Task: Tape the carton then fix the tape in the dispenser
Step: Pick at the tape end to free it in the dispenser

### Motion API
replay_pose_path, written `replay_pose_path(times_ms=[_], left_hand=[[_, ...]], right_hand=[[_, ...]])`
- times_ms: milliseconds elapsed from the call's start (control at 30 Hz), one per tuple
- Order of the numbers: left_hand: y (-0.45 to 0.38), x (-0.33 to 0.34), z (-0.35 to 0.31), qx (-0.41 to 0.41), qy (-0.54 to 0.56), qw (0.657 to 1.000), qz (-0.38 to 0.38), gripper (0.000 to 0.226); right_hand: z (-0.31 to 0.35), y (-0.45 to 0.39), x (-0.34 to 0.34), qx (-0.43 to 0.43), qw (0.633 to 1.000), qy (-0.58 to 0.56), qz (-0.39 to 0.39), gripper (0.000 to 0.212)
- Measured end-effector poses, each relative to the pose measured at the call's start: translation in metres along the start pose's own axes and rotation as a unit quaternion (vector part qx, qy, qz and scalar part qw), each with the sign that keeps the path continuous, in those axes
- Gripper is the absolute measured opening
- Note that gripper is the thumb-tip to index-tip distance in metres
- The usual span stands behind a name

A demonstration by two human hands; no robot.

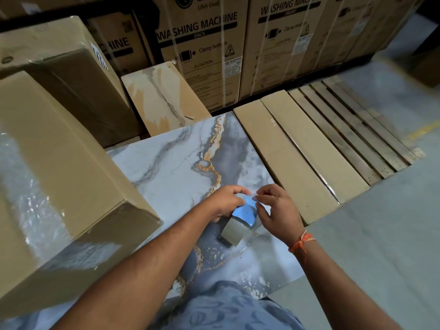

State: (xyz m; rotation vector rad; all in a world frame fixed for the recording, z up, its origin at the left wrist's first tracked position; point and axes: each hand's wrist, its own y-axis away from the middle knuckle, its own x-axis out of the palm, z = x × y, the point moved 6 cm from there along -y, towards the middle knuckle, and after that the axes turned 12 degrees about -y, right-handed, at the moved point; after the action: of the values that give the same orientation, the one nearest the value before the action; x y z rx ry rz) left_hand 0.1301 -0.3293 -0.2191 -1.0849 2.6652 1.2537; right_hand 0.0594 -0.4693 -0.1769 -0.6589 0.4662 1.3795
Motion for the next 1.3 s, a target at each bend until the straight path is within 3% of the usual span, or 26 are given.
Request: replay_pose_path(times_ms=[133, 267, 467, 633, 833, 967, 1033, 1133, 1300], left_hand=[[-0.001, -0.006, -0.004, 0.041, -0.044, 0.998, -0.009, 0.025], [-0.001, -0.016, -0.011, 0.075, -0.148, 0.983, -0.081, 0.018], [0.003, -0.018, -0.009, 0.114, -0.164, 0.975, -0.099, 0.030], [0.006, -0.026, -0.016, 0.150, -0.262, 0.934, -0.188, 0.026], [0.001, -0.026, -0.015, 0.168, -0.170, 0.958, -0.159, 0.006], [-0.003, -0.023, -0.012, 0.163, -0.118, 0.969, -0.143, 0.009], [-0.005, -0.022, -0.010, 0.154, -0.096, 0.973, -0.140, 0.013], [-0.007, -0.022, -0.008, 0.139, -0.061, 0.978, -0.144, 0.015], [-0.012, -0.021, -0.002, 0.119, -0.020, 0.982, -0.143, 0.015]], right_hand=[[0.001, -0.004, -0.003, -0.007, 1.000, 0.011, -0.012, 0.016], [0.003, -0.006, 0.000, -0.010, 1.000, 0.009, -0.015, 0.017], [0.004, 0.002, 0.012, -0.013, 0.999, 0.038, 0.001, 0.020], [0.000, 0.004, 0.015, -0.001, 0.999, 0.035, -0.003, 0.020], [-0.004, 0.000, 0.011, 0.008, 0.999, 0.040, -0.014, 0.020], [-0.003, 0.000, 0.005, 0.036, 0.998, 0.036, -0.044, 0.027], [-0.009, 0.002, 0.004, 0.092, 0.993, 0.011, -0.067, 0.039], [-0.022, 0.005, 0.002, 0.224, 0.964, -0.090, -0.108, 0.044], [-0.025, 0.012, 0.012, 0.346, 0.864, -0.354, -0.096, 0.024]])
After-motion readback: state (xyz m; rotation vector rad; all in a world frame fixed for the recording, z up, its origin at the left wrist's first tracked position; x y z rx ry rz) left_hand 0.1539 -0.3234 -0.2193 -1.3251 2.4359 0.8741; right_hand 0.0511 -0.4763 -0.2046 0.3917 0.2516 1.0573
